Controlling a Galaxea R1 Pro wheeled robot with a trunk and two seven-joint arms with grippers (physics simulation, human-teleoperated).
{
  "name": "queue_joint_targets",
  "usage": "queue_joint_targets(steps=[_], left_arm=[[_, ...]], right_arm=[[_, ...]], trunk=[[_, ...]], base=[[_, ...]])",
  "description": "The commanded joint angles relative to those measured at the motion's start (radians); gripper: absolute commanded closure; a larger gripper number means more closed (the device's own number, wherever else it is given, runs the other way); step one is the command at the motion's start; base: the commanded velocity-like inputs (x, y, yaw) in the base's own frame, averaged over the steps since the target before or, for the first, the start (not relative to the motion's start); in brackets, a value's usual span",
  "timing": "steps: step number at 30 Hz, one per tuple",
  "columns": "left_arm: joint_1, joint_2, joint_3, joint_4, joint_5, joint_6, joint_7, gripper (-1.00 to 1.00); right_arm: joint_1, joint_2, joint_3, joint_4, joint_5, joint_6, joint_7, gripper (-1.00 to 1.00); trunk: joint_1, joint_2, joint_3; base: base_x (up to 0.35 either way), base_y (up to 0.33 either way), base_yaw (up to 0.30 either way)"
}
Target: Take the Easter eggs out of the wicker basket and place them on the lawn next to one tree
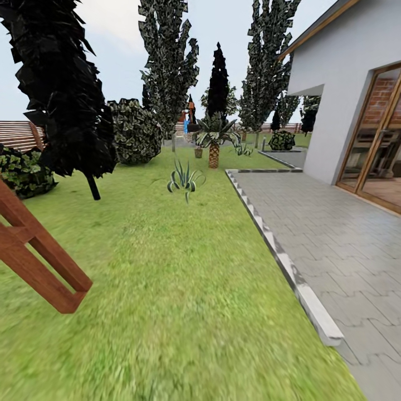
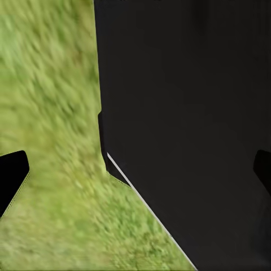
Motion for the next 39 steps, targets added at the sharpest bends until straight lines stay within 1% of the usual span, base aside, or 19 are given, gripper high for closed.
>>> queue_joint_targets(steps=[1,39], left_arm=[[0.001,0.0,0.0,-0.002,-0.001,0.0,0.0,-1.0],[0.0,0.0,0.0,-0.002,-0.001,0.0,0.0,-1.0]], right_arm=[[0.0,0.0,0.0,0.0,0.0,0.0,0.0,-1.0],[0.0,0.0,0.0,0.0,0.0,0.0,0.0,-1.0]], trunk=[[0.001,0.0,-0.001],[0.001,0.0,-0.001]], base=[[0.333,0.0,0.0],[0.333,0.0,0.0]])
